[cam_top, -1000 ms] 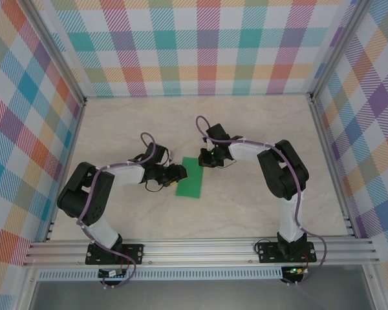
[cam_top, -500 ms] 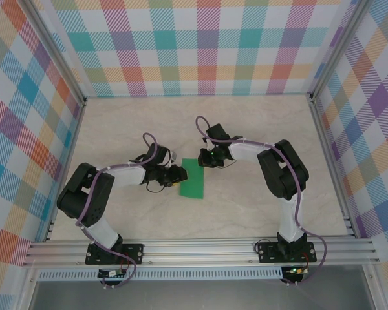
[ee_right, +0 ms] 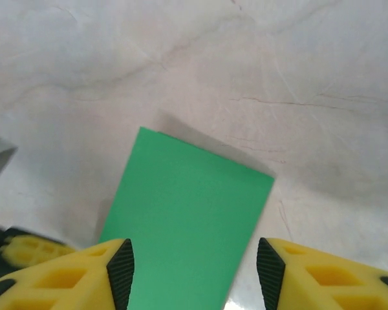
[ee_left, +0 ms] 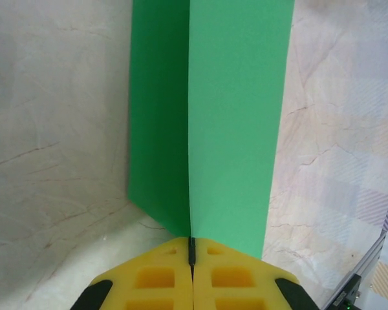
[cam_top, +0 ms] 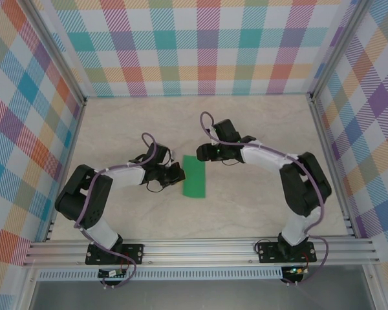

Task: Fold a paper plane with a square sheet of paper (fold left side to right side)
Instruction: Third fold the triangle at the center of the table.

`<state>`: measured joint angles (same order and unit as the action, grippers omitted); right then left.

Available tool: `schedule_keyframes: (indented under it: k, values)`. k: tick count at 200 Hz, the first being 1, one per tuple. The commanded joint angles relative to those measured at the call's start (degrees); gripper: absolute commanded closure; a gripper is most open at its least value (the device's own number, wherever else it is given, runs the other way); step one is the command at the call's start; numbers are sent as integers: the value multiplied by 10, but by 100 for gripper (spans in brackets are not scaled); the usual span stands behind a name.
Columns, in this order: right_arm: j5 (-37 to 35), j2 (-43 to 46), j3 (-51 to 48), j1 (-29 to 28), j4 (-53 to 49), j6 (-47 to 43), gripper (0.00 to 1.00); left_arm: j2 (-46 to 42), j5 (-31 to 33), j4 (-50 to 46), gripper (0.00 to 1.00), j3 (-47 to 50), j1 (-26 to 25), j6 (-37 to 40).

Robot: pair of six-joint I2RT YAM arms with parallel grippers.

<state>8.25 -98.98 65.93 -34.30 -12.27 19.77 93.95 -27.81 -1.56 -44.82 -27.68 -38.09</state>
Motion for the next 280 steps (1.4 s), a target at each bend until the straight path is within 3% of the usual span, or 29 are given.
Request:
schedule_keyframes:
  k: [1, 28, 61, 98, 155, 179, 236, 265, 280]
  values:
    - [-38, 68, -68, -40, 24, -59, 43, -16, 1, -20, 97, -4, -13, -17]
    - [-81, 162, -189, -126, 84, -75, 36, -18, 4, -35, 98, -10, -17, -21]
    - [-200, 207, -266, -256, 126, -119, 23, -22, 7, -41, 98, -13, -19, -25]
    - [-304, 148, -239, -342, 138, -175, 21, -25, 9, -47, 99, -15, -23, -27]
    - [-370, 18, -150, -375, 144, -276, 22, -25, 9, -53, 100, -23, -26, -24]
    - [-383, -10, -129, -375, 143, -289, 30, -26, 11, -55, 100, -23, -26, -24]
    - [-399, -20, -126, -373, 132, -282, 71, -25, 15, -60, 100, -24, -26, -20]
    - [-399, -15, -128, -372, 120, -280, 100, -26, 19, -65, 99, -24, -26, -15]
    - [-399, -13, -131, -372, 117, -281, 100, -29, 27, -78, 95, -30, -26, -6]
